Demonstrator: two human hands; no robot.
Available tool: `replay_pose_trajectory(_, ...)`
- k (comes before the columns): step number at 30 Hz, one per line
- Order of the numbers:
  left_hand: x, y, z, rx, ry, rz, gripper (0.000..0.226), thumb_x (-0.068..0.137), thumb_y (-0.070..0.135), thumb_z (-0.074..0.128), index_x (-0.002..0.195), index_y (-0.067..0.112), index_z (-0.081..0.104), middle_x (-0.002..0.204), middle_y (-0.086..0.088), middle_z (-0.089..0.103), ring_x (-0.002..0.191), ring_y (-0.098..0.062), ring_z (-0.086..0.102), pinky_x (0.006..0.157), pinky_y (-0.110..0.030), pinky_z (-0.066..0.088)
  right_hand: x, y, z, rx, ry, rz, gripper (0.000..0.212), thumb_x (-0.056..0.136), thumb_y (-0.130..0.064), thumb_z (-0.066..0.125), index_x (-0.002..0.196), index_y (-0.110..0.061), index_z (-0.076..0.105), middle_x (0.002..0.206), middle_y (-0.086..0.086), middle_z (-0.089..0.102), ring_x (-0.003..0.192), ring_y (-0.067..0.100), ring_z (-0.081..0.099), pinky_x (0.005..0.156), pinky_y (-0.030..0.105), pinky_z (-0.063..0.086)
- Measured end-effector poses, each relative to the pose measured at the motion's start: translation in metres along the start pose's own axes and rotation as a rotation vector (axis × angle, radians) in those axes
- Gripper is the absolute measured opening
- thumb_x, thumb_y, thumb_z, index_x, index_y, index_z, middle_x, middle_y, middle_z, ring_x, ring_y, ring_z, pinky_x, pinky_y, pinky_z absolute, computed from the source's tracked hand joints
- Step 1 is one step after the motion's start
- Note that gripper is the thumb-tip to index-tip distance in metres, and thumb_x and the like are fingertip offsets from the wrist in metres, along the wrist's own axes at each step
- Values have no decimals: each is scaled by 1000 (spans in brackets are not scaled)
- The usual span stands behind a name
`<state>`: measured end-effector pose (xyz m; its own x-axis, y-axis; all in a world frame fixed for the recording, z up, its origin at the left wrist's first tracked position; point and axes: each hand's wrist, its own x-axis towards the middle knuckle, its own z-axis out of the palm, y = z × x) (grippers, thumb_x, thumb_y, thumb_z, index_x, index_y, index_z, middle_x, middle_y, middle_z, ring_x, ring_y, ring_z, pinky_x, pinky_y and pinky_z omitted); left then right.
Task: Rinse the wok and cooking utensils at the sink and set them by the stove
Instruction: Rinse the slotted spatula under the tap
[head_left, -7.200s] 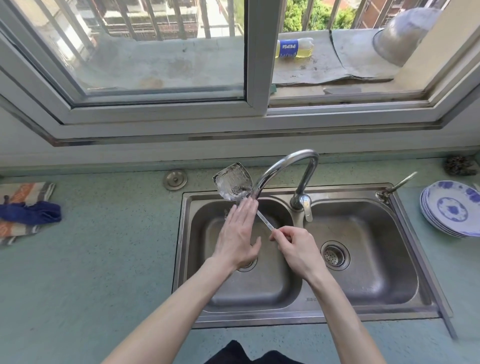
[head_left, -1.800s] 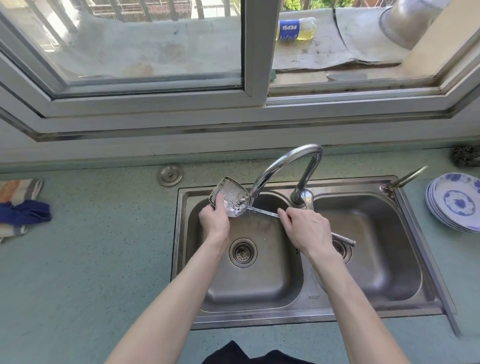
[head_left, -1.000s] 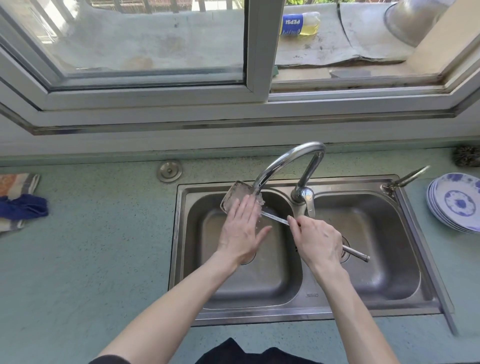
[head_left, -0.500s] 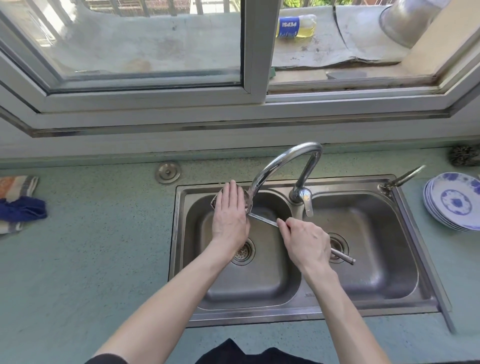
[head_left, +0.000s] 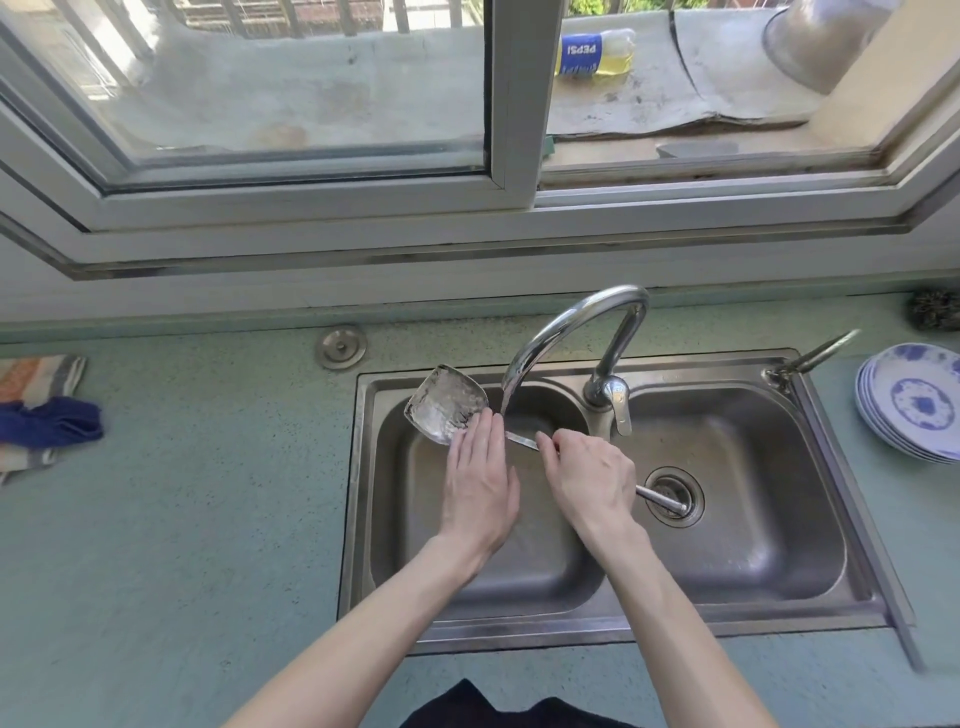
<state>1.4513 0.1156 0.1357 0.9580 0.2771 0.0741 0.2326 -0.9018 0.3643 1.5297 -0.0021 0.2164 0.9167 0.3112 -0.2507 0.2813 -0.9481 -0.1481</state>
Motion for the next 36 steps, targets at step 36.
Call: replay_pose_trajectory(36,84,-3,-54,-1813,374,-1034,14,107,7,51,111,-2,60,114,-25,72,89,-28,76,81,-36,64,31,34,4,718,-23,-50,42,105,-48,55,72,-22,59,59,-9,55,63,8,51,68,36,43)
